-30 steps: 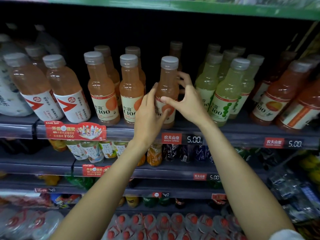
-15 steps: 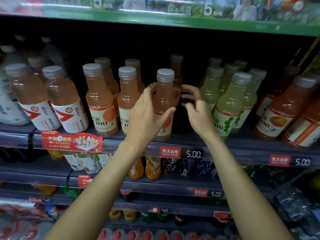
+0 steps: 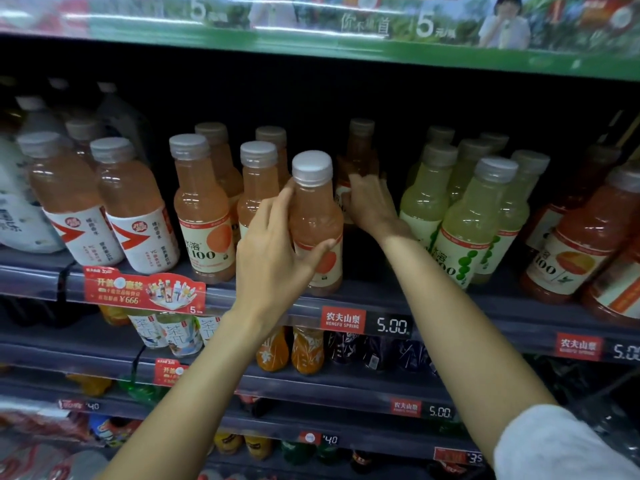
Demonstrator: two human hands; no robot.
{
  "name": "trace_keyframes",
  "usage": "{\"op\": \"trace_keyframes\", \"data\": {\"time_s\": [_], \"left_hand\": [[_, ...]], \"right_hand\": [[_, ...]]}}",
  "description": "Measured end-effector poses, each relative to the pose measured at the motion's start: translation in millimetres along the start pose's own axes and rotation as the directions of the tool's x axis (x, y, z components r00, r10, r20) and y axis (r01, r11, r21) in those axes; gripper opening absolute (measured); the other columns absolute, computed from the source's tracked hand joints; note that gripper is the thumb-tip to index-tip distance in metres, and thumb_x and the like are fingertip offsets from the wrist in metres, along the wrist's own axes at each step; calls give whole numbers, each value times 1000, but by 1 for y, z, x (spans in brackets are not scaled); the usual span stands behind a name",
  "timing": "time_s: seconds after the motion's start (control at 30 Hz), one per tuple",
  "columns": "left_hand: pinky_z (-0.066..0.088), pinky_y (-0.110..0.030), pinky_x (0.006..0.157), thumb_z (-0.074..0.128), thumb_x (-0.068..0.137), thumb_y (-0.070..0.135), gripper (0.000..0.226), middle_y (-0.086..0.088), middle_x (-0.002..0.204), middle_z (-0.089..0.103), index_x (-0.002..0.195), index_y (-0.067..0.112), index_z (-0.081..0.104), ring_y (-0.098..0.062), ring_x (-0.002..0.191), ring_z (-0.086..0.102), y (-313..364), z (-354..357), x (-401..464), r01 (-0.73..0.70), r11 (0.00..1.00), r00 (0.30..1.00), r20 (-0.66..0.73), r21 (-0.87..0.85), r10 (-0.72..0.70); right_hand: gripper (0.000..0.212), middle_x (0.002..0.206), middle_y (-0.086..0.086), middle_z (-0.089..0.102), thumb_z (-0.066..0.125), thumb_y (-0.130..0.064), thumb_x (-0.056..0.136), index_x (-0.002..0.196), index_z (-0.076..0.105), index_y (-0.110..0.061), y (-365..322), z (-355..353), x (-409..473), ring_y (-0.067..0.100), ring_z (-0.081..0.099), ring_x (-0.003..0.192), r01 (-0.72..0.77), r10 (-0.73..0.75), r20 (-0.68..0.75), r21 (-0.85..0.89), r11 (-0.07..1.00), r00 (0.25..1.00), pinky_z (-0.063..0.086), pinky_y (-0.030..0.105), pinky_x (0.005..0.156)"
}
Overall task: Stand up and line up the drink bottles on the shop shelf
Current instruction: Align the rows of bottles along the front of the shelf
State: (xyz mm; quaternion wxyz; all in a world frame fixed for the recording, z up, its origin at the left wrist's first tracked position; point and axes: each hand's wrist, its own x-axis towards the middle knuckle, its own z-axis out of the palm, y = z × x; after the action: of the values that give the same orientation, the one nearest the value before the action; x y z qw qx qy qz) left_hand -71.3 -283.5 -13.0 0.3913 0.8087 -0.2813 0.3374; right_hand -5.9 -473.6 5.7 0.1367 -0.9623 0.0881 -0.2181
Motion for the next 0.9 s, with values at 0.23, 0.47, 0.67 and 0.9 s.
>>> {"op": "trace_keyframes", "data": {"time_s": [0.23,0.47,0.67,0.9], "left_hand": [[53,-34,87,76,74,46,83,-7,120,57,138,5,43,-19,107,59,-2,-7,-2,49,997,999,-6,-52,-49],[48,-24,84,72,74,53,83,-7,118,58,136,6,45,-20,104,61,-3,-3,0,42,999,999,-2,-29,-42],[49,-28,82,76,74,47,81,-9,118,58,136,5,44,-23,103,61,-2,-3,3,27,1000,1000,16,-4,-27],[41,-18,82,79,73,41,82,-7,113,59,139,8,44,-20,102,59,3,0,6,6,1000,999,35,29,-7]], "right_hand": [[55,137,22,34,57,-10,89,140,40,-25,-1,1,-10,43,51,111,41,-47,-147,-43,998,988,48,40,86],[45,129,15,44,59,-23,92,134,46,-34,-8,-25,-27,34,48,118,94,-89,-45,115,989,995,39,36,93],[47,123,12,46,56,-28,93,135,37,-39,-11,-33,-34,32,51,113,117,-120,7,171,978,993,35,30,81],[66,128,8,54,67,-21,85,134,23,-18,-4,-25,-35,26,60,106,68,-56,-41,397,915,998,49,47,89]]}}
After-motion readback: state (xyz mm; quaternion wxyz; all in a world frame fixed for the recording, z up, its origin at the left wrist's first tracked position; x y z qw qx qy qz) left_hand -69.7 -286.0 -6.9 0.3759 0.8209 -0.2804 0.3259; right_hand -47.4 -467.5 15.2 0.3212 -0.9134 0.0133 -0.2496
